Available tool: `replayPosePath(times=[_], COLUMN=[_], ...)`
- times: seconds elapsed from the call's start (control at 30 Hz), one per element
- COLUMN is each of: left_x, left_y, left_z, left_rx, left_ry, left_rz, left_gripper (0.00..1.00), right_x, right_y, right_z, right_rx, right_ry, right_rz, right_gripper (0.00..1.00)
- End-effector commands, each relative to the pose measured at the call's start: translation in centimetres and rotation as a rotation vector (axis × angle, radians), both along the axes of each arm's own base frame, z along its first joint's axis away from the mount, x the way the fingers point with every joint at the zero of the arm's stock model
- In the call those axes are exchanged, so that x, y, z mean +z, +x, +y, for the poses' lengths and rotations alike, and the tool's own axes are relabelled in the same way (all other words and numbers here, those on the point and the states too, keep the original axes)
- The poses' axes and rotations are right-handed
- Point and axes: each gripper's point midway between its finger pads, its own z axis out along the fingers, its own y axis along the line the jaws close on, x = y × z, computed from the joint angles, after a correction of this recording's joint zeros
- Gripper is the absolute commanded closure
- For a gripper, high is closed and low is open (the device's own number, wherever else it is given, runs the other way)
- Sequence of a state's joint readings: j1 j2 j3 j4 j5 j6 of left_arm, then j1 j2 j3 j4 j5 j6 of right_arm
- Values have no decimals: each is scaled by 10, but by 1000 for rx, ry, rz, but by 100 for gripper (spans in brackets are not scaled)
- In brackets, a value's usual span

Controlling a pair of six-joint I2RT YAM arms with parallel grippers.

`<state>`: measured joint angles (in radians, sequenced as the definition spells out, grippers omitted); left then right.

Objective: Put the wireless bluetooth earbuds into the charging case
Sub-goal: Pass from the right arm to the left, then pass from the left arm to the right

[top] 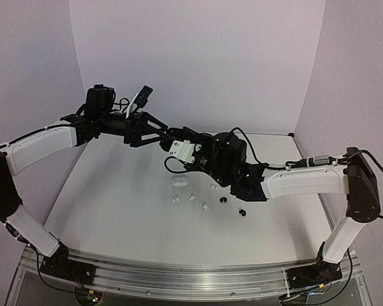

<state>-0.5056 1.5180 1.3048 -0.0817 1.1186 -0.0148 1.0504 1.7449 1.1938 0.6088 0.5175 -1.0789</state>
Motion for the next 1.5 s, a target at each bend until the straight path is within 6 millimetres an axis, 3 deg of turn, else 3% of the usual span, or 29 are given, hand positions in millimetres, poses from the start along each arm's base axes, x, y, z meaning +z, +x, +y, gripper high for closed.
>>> replayPosePath(times=[0.0, 0.2, 0.47, 0.63, 0.67, 0.73, 0.83, 0.97, 1.0, 1.1, 1.27, 1.37, 1.47], left_x=[7, 10, 18, 16, 16, 15, 15, 17, 17, 16, 14, 14, 14], left_y=[14, 18, 13, 6, 5, 4, 4, 5, 5, -2, -14, -21, -28], left_z=[-5, -6, -6, -4, -4, -3, -2, 0, 0, 3, 5, 4, 3], left_rx=[62, 82, 50, 32, 31, 28, 32, 45, 41, 12, -68, -136, -188], left_ry=[38, 34, 5, 4, 8, 13, 18, 26, 27, 24, -2, -25, -45], left_rz=[-13, -51, -51, -48, -49, -49, -73, -140, -158, -256, -449, -465, -455], left_gripper=[25, 33, 57, 95, 100, 100, 100, 100, 100, 100, 100, 100, 100], right_x=[57, 55, 51, 53, 54, 55, 54, 55, 55, 59, 37, 31, 25], right_y=[-7, -16, -18, -18, -19, -19, -23, -25, -26, -34, -70, -84, -82], right_z=[9, 22, 32, 32, 32, 31, 32, 27, 25, 12, 3, 7, 11], right_rx=[5, 40, 60, 62, 63, 65, 88, 121, 141, 236, 444, 500, 491], right_ry=[157, 157, 130, 143, 149, 155, 172, 266, 291, 370, 376, 361, 364], right_rz=[-92, -89, -104, -97, -95, -93, -68, 86, 147, 357, 753, 841, 876], right_gripper=[99, 99, 100, 100, 100, 100, 85, 16, 4, 2, 2, 3, 9])
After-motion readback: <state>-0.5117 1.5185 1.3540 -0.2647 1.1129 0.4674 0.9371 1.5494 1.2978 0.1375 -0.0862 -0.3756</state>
